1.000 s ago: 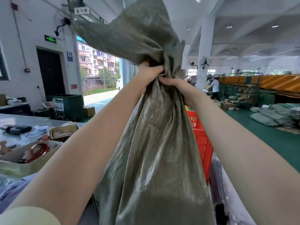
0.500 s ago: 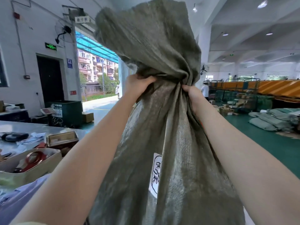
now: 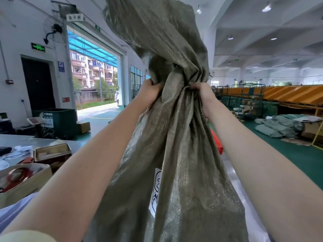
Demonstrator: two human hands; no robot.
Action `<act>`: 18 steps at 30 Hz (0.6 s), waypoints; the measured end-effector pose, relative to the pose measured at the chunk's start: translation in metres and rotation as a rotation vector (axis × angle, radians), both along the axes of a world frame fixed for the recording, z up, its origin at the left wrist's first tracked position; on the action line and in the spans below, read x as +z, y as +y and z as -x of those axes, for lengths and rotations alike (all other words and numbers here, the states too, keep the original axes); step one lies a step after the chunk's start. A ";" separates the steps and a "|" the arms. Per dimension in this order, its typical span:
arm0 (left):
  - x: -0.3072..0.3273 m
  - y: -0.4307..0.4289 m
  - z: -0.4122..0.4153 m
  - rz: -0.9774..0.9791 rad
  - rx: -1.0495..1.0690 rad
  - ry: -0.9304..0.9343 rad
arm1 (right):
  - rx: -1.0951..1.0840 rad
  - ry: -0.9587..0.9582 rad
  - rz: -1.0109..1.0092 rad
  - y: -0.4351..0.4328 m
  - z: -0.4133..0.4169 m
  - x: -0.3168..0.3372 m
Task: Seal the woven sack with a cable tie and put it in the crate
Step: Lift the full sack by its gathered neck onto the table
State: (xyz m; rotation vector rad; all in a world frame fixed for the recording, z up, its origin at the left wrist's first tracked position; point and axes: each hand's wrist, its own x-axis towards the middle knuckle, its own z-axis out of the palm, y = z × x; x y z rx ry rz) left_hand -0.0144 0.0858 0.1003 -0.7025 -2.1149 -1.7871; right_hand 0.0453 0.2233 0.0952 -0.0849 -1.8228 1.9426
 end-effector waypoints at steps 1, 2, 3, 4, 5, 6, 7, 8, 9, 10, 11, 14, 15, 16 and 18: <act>0.008 0.001 -0.003 -0.050 -0.027 0.026 | 0.005 -0.009 -0.046 -0.002 -0.002 0.003; 0.014 0.001 -0.007 -0.080 -0.048 0.037 | 0.013 -0.021 -0.078 -0.002 -0.004 0.006; 0.022 0.001 -0.010 -0.087 -0.068 0.047 | 0.019 -0.029 -0.096 -0.003 -0.006 0.010; 0.025 0.001 -0.013 -0.091 -0.078 0.054 | 0.029 -0.029 -0.108 -0.004 -0.008 0.013; 0.031 0.003 -0.015 -0.104 -0.090 0.060 | 0.038 -0.025 -0.119 -0.006 -0.009 0.017; 0.035 0.007 -0.021 -0.114 -0.099 0.059 | 0.049 -0.018 -0.138 -0.009 -0.011 0.021; 0.042 0.010 -0.026 -0.146 -0.112 0.063 | 0.067 -0.012 -0.162 -0.013 -0.013 0.026; 0.047 0.014 -0.031 -0.185 -0.140 0.059 | 0.098 -0.008 -0.186 -0.017 -0.015 0.028; 0.053 0.018 -0.036 -0.208 -0.182 0.047 | 0.129 -0.001 -0.202 -0.021 -0.016 0.032; 0.057 0.021 -0.043 -0.207 -0.206 0.036 | 0.153 0.009 -0.210 -0.024 -0.018 0.034; 0.060 0.022 -0.047 -0.184 -0.233 0.035 | 0.179 0.020 -0.195 -0.024 -0.018 0.035; 0.067 0.021 -0.051 -0.194 -0.294 0.006 | 0.235 0.060 -0.118 -0.022 -0.019 0.034; 0.068 0.020 -0.049 -0.174 -0.315 0.011 | 0.209 0.078 -0.104 -0.024 -0.016 0.034; 0.071 0.020 -0.047 -0.161 -0.328 0.006 | 0.157 0.102 -0.088 -0.025 -0.012 0.034; 0.074 0.019 -0.042 -0.142 -0.345 0.006 | 0.003 0.151 -0.010 -0.029 -0.005 0.034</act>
